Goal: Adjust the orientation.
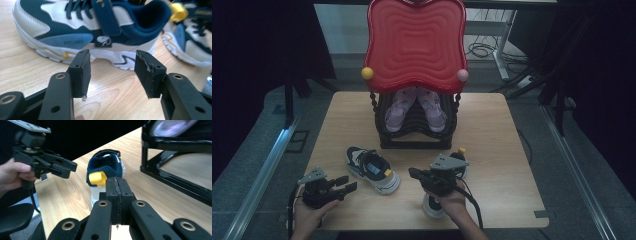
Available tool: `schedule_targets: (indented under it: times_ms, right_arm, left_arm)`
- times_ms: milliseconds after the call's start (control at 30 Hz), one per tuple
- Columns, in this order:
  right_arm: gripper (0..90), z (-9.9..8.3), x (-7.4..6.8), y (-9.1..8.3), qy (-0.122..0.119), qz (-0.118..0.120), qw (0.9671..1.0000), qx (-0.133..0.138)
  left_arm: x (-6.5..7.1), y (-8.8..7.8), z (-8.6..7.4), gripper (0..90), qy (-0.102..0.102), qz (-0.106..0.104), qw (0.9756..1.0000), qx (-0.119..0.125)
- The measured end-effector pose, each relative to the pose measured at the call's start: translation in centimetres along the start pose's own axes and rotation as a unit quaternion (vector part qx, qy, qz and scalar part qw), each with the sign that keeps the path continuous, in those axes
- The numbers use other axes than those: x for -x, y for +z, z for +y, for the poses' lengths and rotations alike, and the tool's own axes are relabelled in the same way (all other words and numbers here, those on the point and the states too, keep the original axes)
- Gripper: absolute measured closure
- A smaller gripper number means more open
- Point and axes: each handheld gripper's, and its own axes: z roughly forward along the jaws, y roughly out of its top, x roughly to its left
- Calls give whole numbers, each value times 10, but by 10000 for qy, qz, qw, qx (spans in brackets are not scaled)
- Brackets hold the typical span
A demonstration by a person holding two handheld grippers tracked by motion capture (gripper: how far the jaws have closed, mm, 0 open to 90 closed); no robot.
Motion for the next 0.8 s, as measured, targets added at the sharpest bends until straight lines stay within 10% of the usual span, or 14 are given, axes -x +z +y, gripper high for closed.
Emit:
schedule_targets:
  times_ms: [400,800]
  right_arm:
    - [897,21,1,62,149,-124,9993,-320]
    - [897,19,3,85,204,-309,9983,-439]
  left_arm:
    - [6,-12,5,461,26,13,9999,133]
    - [1,-19,5,458,-42,85,9997,237]
